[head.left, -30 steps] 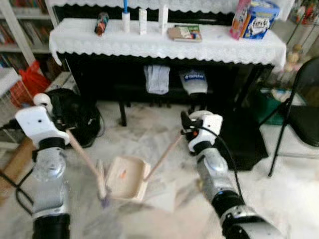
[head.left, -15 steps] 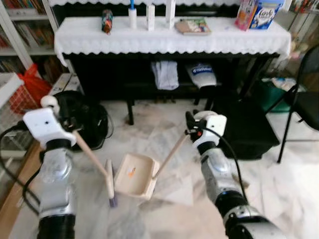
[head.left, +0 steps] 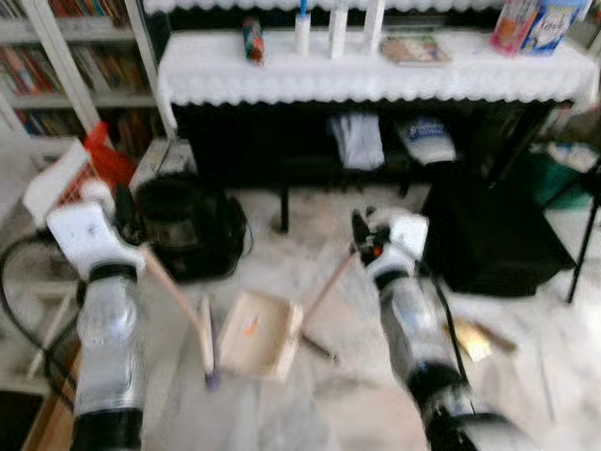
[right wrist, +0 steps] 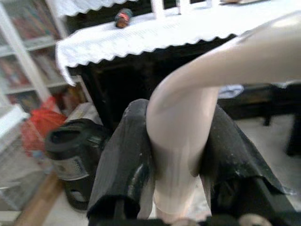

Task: Sweep floor

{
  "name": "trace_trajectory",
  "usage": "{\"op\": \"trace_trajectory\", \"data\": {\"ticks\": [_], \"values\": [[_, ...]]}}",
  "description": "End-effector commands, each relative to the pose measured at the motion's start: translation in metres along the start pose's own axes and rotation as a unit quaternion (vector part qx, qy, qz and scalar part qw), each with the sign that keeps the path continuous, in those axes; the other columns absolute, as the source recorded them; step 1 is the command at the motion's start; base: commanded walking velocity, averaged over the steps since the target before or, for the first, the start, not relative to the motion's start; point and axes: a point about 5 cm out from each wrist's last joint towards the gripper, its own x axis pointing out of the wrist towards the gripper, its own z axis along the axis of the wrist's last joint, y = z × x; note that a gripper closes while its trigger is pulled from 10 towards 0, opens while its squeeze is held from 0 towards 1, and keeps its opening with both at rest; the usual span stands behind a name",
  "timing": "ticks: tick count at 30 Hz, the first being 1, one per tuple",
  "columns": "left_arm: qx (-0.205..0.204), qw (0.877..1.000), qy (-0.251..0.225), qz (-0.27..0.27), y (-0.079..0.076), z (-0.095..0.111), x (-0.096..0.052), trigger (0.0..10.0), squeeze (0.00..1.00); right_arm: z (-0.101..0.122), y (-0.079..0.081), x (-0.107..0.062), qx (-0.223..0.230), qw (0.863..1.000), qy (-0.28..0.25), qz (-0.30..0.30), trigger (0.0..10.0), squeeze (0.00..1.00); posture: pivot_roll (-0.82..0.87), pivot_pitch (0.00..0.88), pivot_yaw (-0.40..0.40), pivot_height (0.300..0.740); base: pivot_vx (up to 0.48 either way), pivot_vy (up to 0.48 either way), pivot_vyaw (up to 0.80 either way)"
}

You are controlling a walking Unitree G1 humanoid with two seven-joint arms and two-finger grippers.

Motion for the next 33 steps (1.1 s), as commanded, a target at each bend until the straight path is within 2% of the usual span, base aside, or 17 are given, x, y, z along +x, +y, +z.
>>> {"op": "trace_trajectory", "data": {"ticks": [1,10,12,33], "values": [[-0.005,1.0,-0.019,-0.004,-0.0015,0.0081,0.0023,10.0,0.0,0.0108,-0.0057,0.0052,-0.016,1.0,-0.017,-0.017,10.0,0.0,0.07,0.009,-0.033,0.74,0.0,0.0,0.0],[-0.006,1.0,-0.01,-0.009,-0.0033,0.004,0.0002,10.0,0.0,0.0107,-0.0134,0.0046,-0.023,0.999,-0.012,-0.032,10.0,0.0,0.06,0.005,-0.032,0.74,0.0,0.0,0.0],[0.006,1.0,-0.008,-0.014,-0.0043,0.0031,-0.0002,10.0,0.0,0.0102,-0.0135,0.0043,-0.024,0.999,-0.011,-0.033,10.0,0.0,0.06,0.0,-0.031,0.74,0.0,0.0,0.0],[0.009,1.0,-0.007,-0.01,-0.0045,0.0017,-0.0015,10.0,0.0,0.0077,-0.0092,0.0041,-0.026,0.999,-0.005,-0.02,10.0,0.0,0.06,0.003,-0.036,0.74,0.0,-0.415,0.0]]}}
